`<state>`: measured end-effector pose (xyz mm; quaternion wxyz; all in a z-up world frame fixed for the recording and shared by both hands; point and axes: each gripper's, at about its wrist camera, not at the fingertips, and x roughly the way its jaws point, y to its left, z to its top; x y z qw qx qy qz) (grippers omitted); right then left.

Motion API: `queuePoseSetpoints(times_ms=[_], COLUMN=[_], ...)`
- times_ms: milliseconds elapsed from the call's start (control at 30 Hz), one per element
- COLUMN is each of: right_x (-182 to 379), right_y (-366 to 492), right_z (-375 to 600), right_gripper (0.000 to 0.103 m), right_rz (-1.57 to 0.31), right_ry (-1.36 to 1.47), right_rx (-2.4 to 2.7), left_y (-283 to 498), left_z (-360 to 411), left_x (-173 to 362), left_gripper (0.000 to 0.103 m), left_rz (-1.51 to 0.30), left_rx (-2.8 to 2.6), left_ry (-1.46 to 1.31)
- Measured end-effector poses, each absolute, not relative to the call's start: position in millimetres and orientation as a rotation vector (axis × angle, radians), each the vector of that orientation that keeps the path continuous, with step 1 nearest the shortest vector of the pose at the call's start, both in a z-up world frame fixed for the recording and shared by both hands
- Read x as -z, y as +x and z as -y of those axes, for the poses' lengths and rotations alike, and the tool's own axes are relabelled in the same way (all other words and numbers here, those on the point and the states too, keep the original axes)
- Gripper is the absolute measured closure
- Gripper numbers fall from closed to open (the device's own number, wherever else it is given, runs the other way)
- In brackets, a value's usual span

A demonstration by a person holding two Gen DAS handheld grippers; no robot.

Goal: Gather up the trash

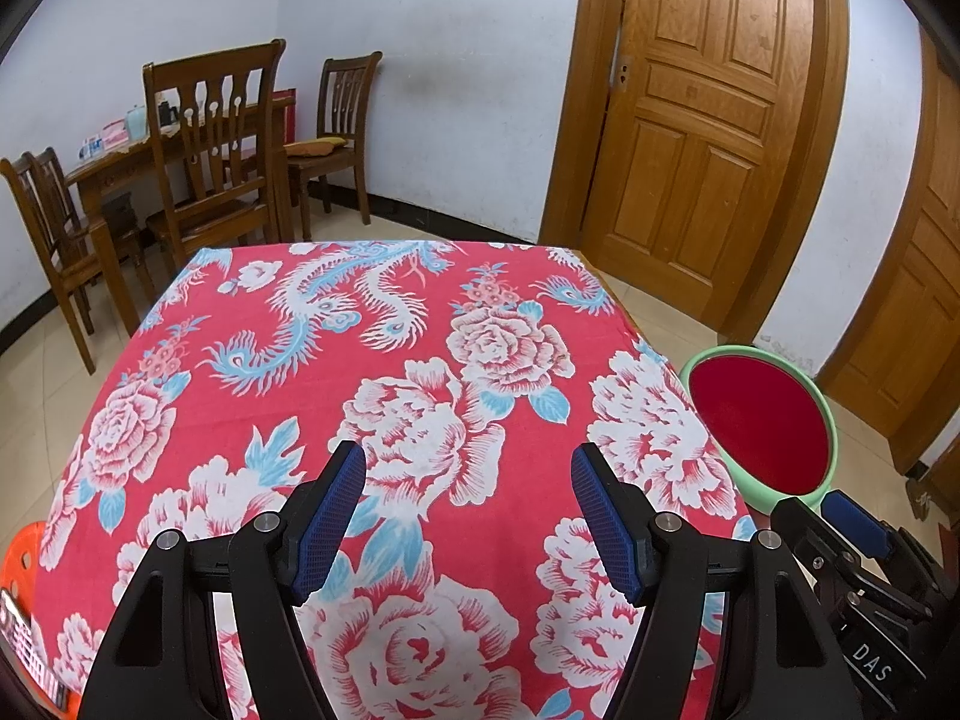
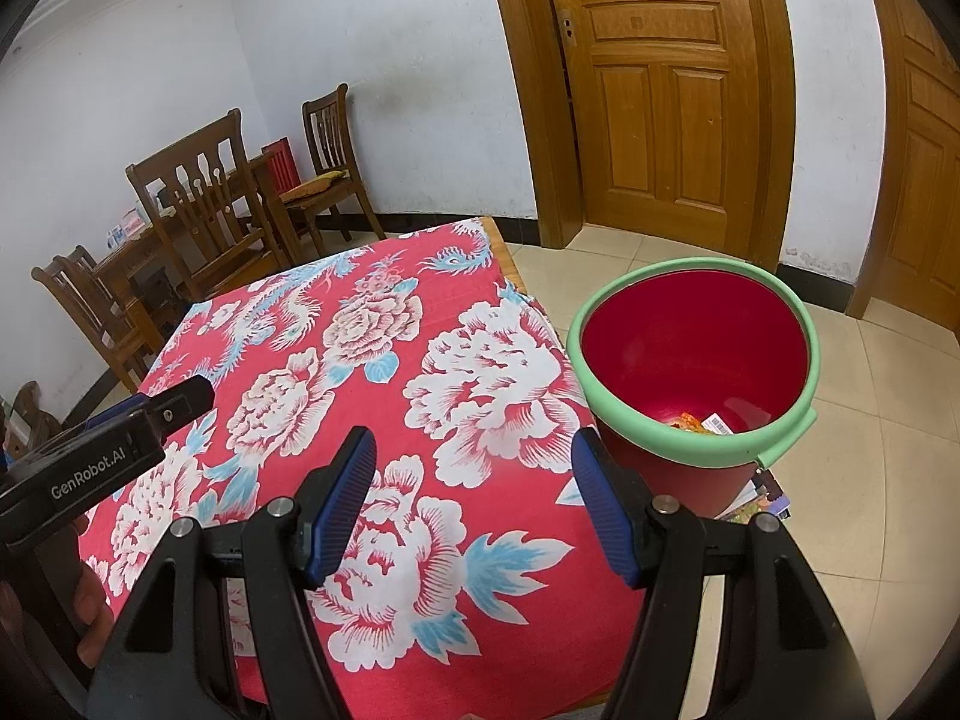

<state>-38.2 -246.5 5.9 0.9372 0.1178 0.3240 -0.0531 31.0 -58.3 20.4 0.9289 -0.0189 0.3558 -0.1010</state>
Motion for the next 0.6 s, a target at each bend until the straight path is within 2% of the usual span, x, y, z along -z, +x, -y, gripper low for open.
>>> queuePoseSetpoints(times_ms=[600], right_x=[-6.0], right_y=[-38.1], right_z=[247.1], right_gripper=[0.035], right_rz=[-0.663], right_ry=[0.239], right_rx=[0.109], left_y=[31.8], left_z=[58.5], left_x=[-19.5], left_gripper=[0.031], left_rz=[-0.729], left_rx=[0.205], left_ry=[-0.037])
